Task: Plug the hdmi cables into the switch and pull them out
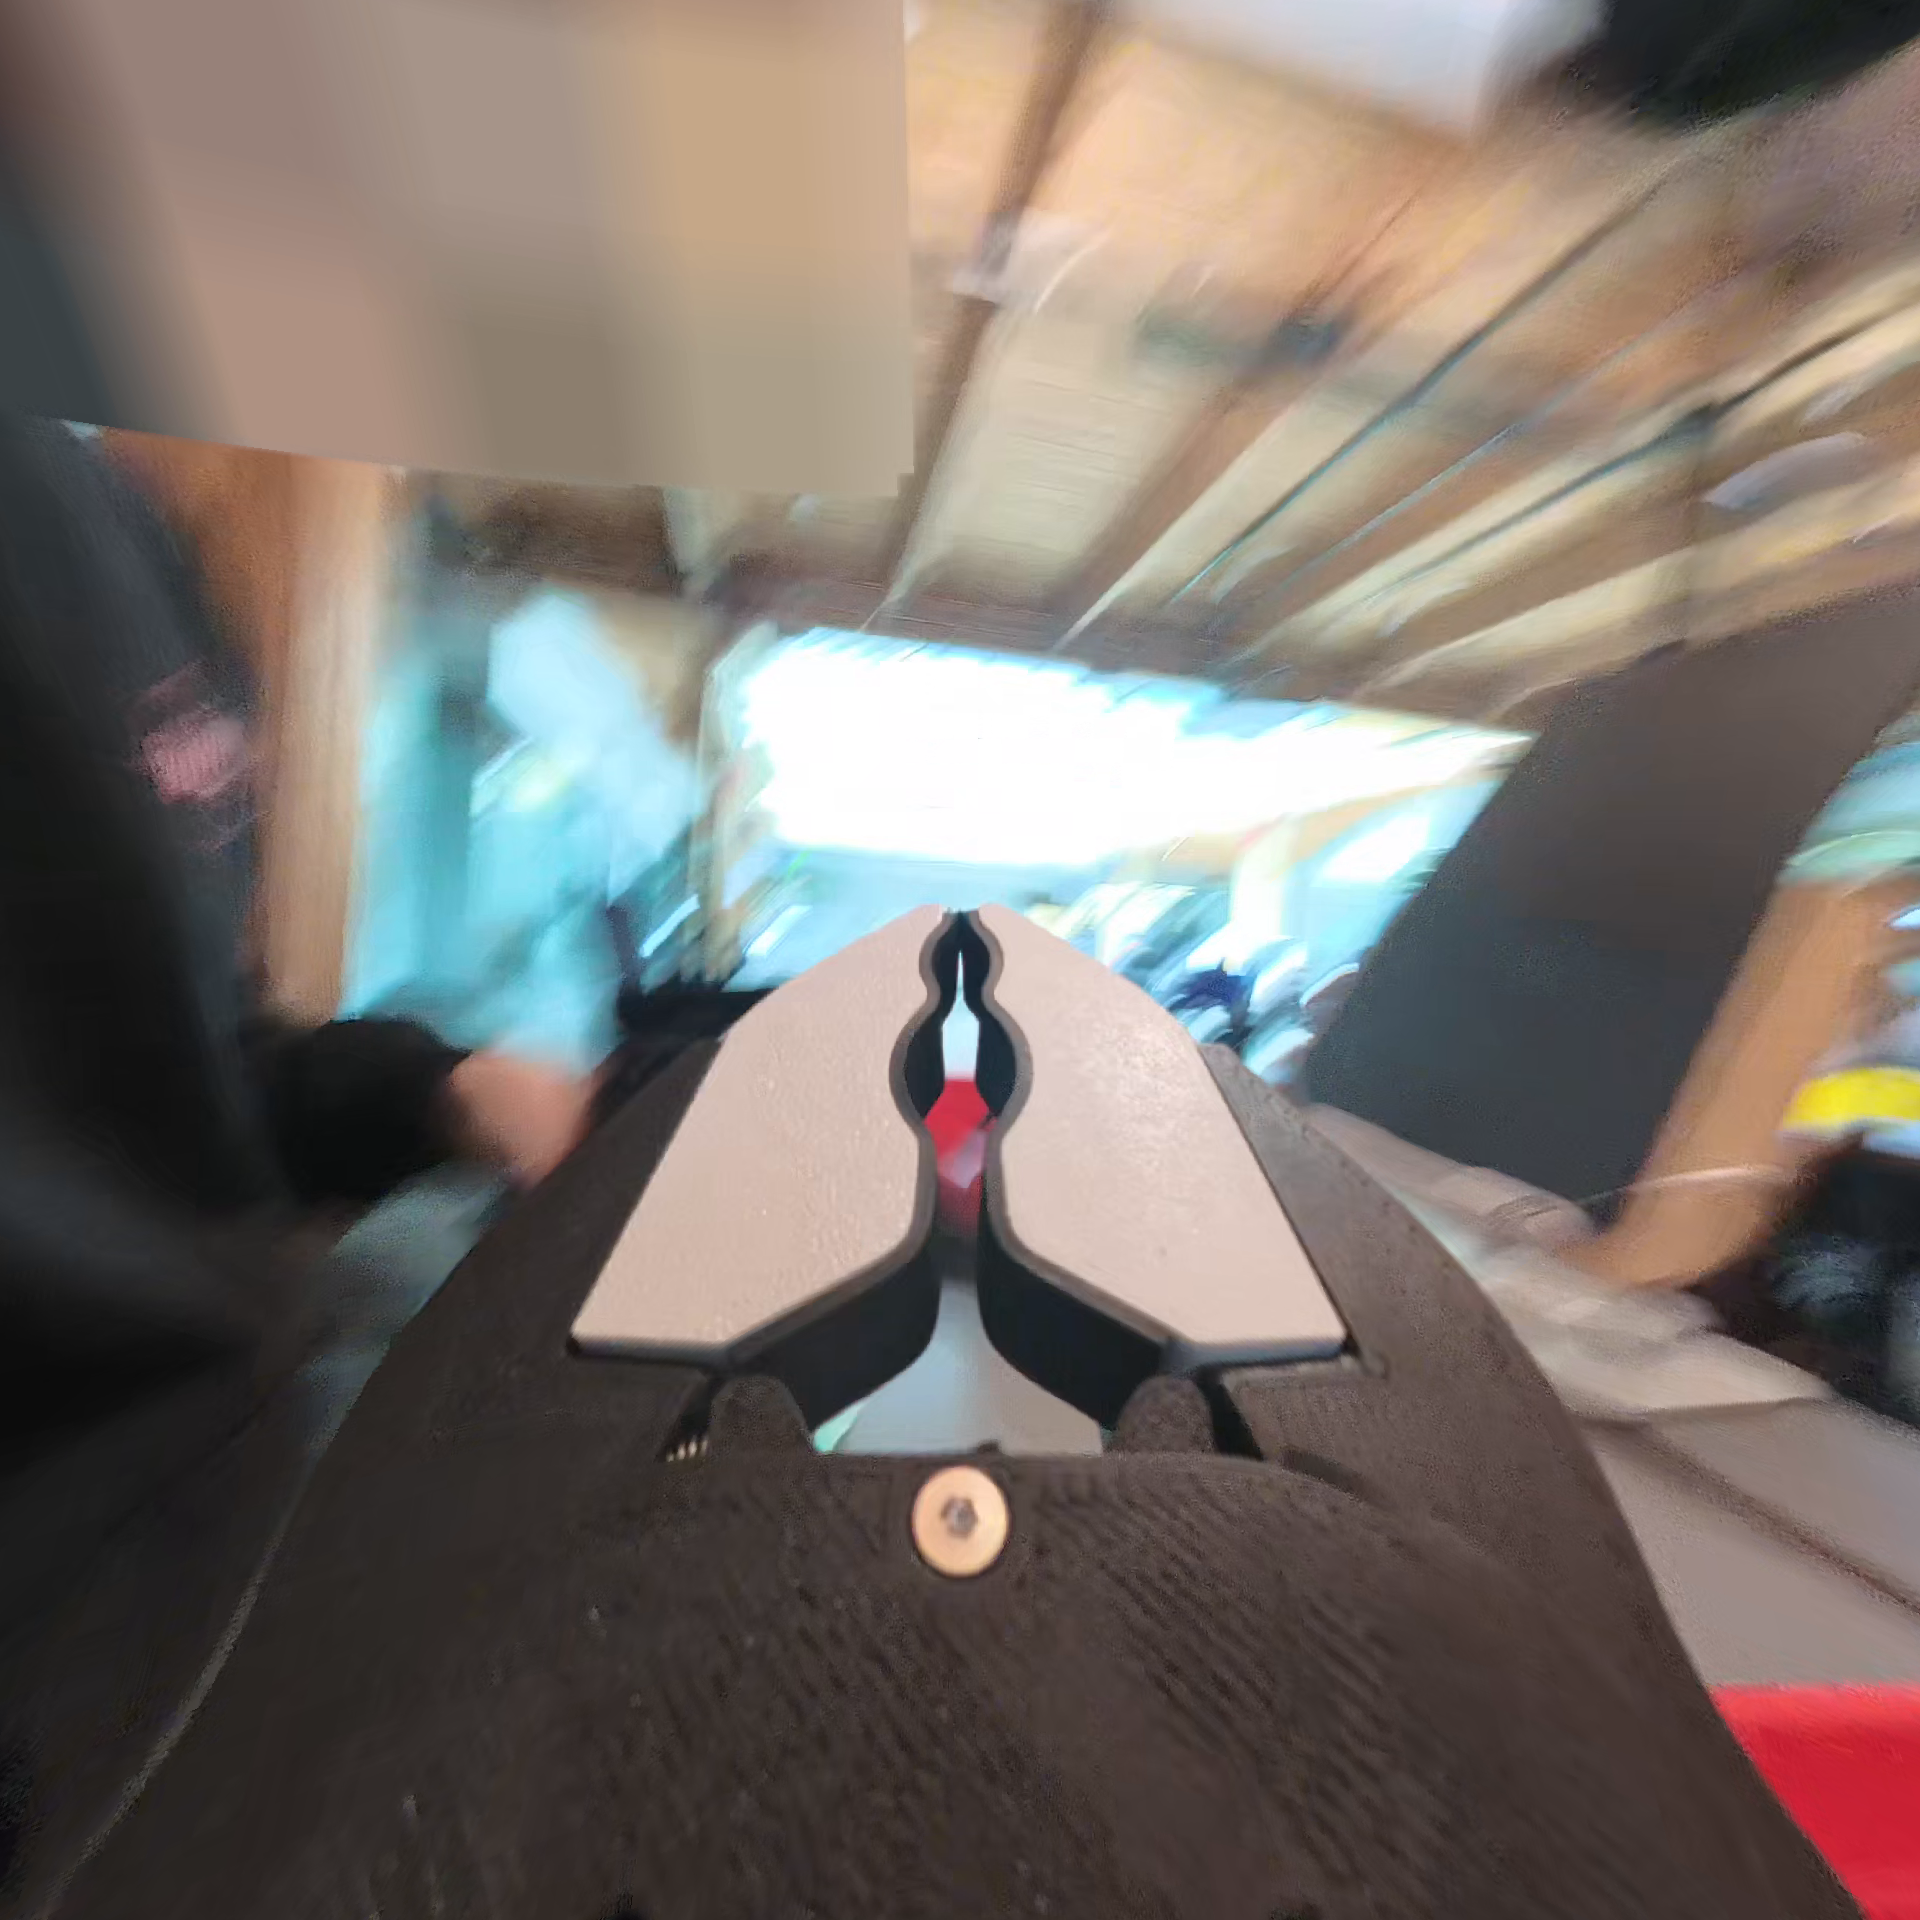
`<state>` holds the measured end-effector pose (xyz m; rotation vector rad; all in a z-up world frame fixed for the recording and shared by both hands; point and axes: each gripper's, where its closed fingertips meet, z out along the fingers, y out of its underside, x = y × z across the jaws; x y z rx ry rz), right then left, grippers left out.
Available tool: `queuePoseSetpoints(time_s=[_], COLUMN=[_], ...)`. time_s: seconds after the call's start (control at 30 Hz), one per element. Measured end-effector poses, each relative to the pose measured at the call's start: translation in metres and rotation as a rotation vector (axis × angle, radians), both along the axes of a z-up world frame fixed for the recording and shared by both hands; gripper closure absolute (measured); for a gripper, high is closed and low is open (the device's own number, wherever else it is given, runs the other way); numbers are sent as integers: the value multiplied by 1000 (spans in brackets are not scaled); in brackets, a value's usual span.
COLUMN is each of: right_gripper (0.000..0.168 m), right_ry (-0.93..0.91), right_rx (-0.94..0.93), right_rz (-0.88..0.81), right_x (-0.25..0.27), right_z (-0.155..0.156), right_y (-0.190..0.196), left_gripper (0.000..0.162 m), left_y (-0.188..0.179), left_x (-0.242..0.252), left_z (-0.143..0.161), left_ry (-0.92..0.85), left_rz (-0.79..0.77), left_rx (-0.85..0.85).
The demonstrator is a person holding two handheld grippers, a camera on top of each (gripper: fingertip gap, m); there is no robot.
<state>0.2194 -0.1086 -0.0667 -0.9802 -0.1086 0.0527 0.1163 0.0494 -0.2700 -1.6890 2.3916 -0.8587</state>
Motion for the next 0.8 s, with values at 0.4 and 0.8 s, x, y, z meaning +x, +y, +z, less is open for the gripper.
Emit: queuePoseSetpoints(time_s=[0.4,0.8], right_gripper=[168,110], right_ry=[-98,-54], right_rx=[-289,-490], right_rz=[-43,-247], right_x=[-1,33], right_z=[-32,-52], right_y=[22,23], left_gripper=[110,92], left_y=[0,0], left_x=[68,210], left_z=[21,-27], left_ry=[-199,-141], left_rz=[-26,-312], left_rx=[164,279])
